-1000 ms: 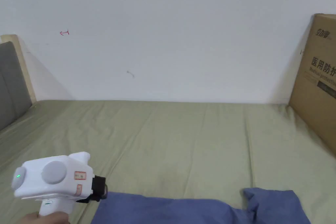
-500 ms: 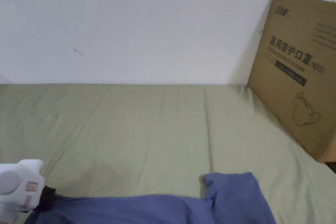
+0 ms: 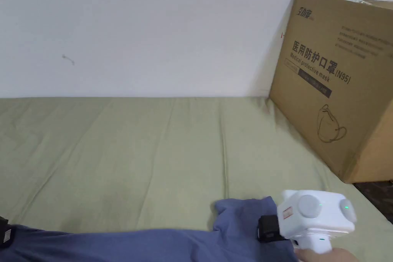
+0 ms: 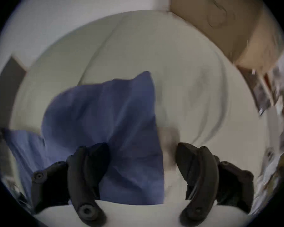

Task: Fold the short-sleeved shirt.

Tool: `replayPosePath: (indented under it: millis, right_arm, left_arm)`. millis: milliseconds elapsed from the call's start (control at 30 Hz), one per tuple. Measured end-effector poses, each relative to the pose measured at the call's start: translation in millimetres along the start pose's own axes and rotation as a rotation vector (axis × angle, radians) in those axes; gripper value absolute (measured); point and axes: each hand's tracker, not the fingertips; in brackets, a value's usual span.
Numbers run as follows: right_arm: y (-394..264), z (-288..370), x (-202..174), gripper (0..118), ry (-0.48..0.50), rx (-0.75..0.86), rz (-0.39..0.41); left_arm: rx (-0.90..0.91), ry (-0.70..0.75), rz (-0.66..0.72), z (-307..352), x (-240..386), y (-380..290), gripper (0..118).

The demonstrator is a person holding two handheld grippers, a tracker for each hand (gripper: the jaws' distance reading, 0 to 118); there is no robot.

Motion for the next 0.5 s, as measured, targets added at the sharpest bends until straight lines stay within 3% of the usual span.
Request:
replayPosePath:
  millis: [33, 67, 100, 200, 267, 300, 400, 500]
  right_arm:
    - [-1.7, 4.6, -9.5, 65, -0.035, 0.020, 0.062]
    - [-3.7, 9.2, -11.7, 37, -0.025, 0.035, 0.062]
    - [-3.7, 18.0, -9.6, 0, 0.034, 0.044, 0.018]
    - [-9.4, 61.5, 1.2, 0, 0.091, 0.132, -0.072]
    - [-13.7, 94.4, 16.7, 0, 0.281, 0.141, -0.162]
    - [-14.2, 111.7, 24.4, 0, 0.304, 0.158, -0.190]
    - [-19.0, 177.5, 33.3, 0, 0.297, 0.226, -0.154]
    - [-19.7, 240.0, 39.6, 0, 0.362, 0.308, -0.083]
  left_arm:
    - [0.002, 0.000, 0.006, 4.5, 0.6, -2.5, 1]
    - [0.004, -0.002, 0.015, 9.0, 1.2, -4.9, 1]
    - [0.009, -0.002, 0.023, 15.6, 2.2, -8.0, 1]
    - [0.049, -0.002, 0.020, 40.7, 4.7, -12.7, 1]
    - [0.100, -0.012, 0.025, 63.1, 5.3, -13.0, 1]
    - [0.120, -0.031, 0.032, 76.7, 6.5, -13.4, 1]
    - [0.163, -0.102, 0.059, 120.1, 10.6, -10.4, 1]
    - [0.210, -0.103, 0.053, 163.7, 15.7, -10.1, 1]
